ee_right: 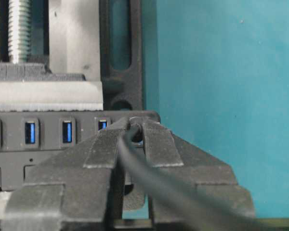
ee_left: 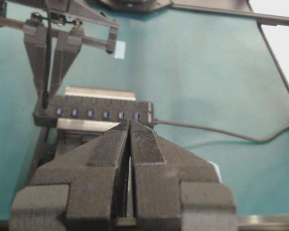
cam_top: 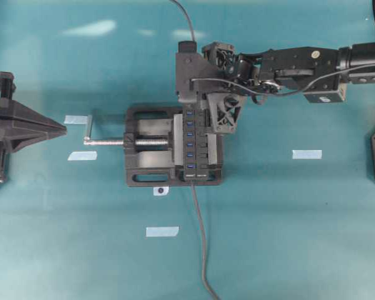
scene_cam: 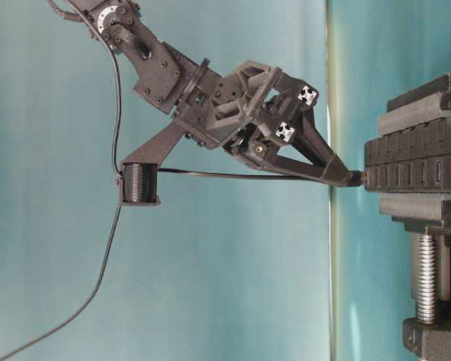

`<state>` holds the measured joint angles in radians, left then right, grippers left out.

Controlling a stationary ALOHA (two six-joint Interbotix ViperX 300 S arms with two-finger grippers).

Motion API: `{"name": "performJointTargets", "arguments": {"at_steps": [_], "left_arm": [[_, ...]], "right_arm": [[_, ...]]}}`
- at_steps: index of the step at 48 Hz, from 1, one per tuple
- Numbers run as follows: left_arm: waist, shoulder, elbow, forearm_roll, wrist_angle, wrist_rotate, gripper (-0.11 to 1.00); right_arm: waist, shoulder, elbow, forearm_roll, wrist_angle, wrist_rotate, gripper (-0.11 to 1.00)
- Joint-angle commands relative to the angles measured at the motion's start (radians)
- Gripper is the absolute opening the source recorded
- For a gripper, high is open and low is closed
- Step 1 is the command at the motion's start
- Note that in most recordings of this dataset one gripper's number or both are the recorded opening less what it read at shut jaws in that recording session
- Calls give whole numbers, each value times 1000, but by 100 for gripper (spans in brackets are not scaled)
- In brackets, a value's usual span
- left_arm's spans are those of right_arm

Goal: Insert the USB into the front port of the fixed hub.
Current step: 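Pull the USB plug out of the hub's end port with the right gripper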

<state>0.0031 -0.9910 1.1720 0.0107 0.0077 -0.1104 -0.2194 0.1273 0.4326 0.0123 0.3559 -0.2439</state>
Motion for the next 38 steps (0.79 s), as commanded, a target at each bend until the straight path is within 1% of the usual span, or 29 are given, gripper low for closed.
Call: {"name": "performJointTargets", "arguments": {"at_steps": [1,25,38], "left_arm": [[-2,5,-12,2,-5,-2,0],[-2,3,-12,2,-5,-2,0],[-2,3,-11,2,-5,-2,0]], "right_arm": [[6,-25,-25,3,-11,15,9],[14,-35,-26,3,-8,17,9],[28,-106,-26,3,37,20,9]]}}
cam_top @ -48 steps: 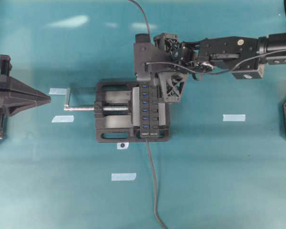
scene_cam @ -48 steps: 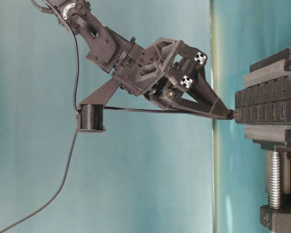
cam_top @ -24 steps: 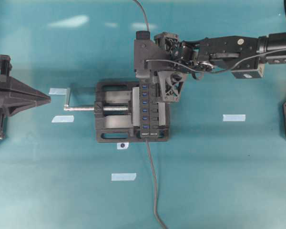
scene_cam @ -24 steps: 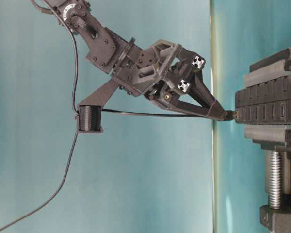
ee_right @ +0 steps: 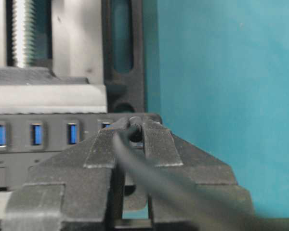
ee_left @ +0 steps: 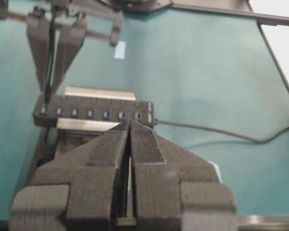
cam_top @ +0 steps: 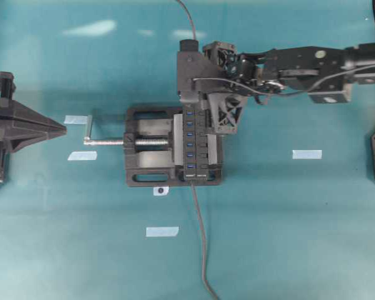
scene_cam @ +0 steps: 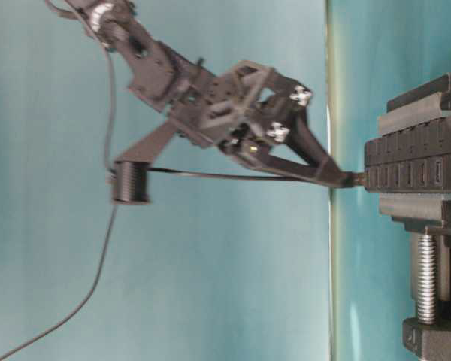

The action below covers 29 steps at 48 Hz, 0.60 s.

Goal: Insert the USB into the front port of the fixed hub.
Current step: 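Pull the USB plug out of the hub's end port with the right gripper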

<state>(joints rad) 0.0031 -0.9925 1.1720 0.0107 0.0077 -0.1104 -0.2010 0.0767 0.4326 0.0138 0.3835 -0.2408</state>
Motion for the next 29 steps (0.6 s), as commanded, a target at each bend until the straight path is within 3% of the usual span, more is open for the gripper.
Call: {"name": "performJointTargets", "arguments": {"at_steps": [1,29], "left_arm": [[-2,5,-11,2,-5,-2,0],[-2,2,-11,2,-5,-2,0]], "right_arm": [[11,-61,-26,2,17,18,9],[46,-114,-23,5,58,86,9]]}}
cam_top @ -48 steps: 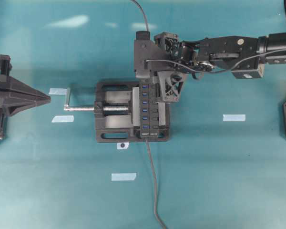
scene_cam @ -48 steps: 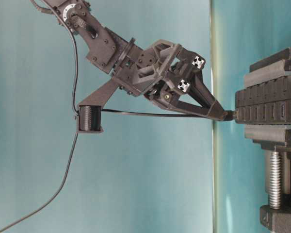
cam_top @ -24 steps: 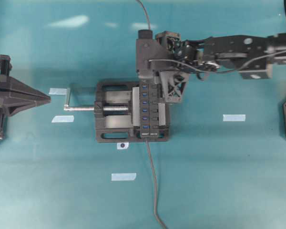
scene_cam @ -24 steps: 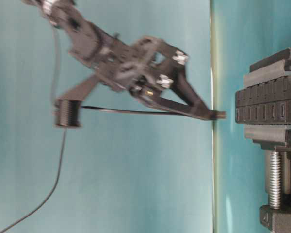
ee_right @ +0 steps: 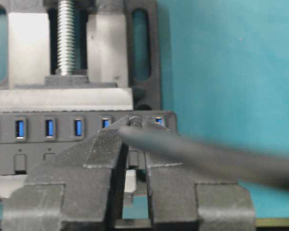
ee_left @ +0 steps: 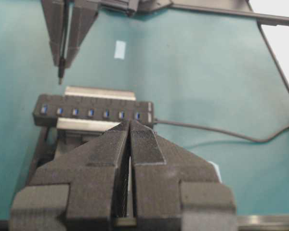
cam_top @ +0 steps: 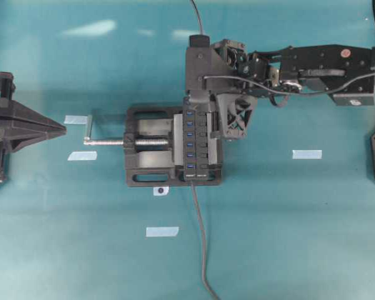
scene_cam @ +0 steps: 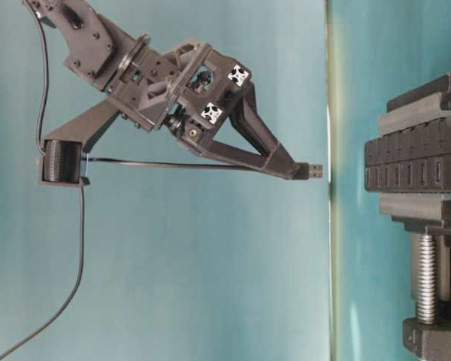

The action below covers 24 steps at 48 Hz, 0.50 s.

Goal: Insert the USB into the front port of the fixed hub.
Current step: 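Pull the USB plug out of the hub's end port with the right gripper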

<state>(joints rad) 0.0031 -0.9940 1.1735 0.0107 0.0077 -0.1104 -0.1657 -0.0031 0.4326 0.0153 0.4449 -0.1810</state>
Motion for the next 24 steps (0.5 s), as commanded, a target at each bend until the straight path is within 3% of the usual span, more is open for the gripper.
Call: {"name": "performJointTargets", "arguments": {"at_steps": [1,24], "left_arm": [[-2,5,-12,2,-5,-2,0],[-5,5,-12,2,-5,-5,0]], "right_arm": [[12,-34,-23,3,-3,32,9],[107,-34,-40,3,54,147,9]]}}
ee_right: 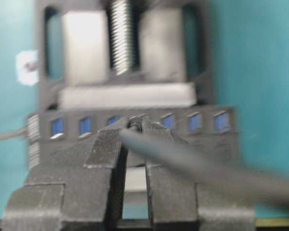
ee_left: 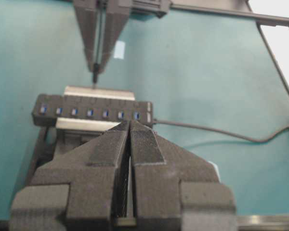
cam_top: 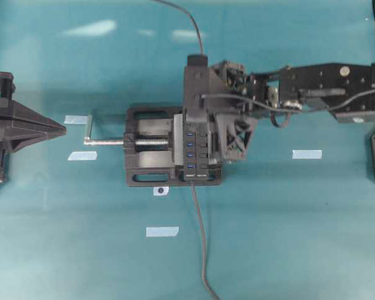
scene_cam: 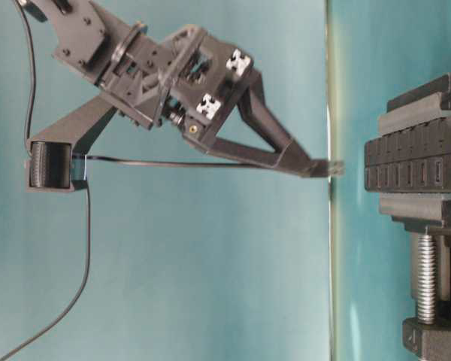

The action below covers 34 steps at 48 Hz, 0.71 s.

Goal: Insert the USB into the front port of the fixed hub.
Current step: 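Pull the USB plug out of the hub's end port with the right gripper, then carry the plug around to the hub's front port with the right gripper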

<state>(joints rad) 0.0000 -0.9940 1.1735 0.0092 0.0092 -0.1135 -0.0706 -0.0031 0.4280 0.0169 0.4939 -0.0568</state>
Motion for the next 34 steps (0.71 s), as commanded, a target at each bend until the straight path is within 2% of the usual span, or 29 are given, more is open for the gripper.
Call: {"name": "performJointTargets", "arguments": {"at_steps": [1,10,34], "left_arm": [[-2,5,-12,3,-6,-2,0],[-5,6,-15,3,-5,-2,0],[-12,9,-14,3,-6,-2,0]], "right_arm": [[18,-34,-40,2,8,32,9],[37,-34,-55,0,20,71,9],[64,-18,-81,0,58,75,9]]}}
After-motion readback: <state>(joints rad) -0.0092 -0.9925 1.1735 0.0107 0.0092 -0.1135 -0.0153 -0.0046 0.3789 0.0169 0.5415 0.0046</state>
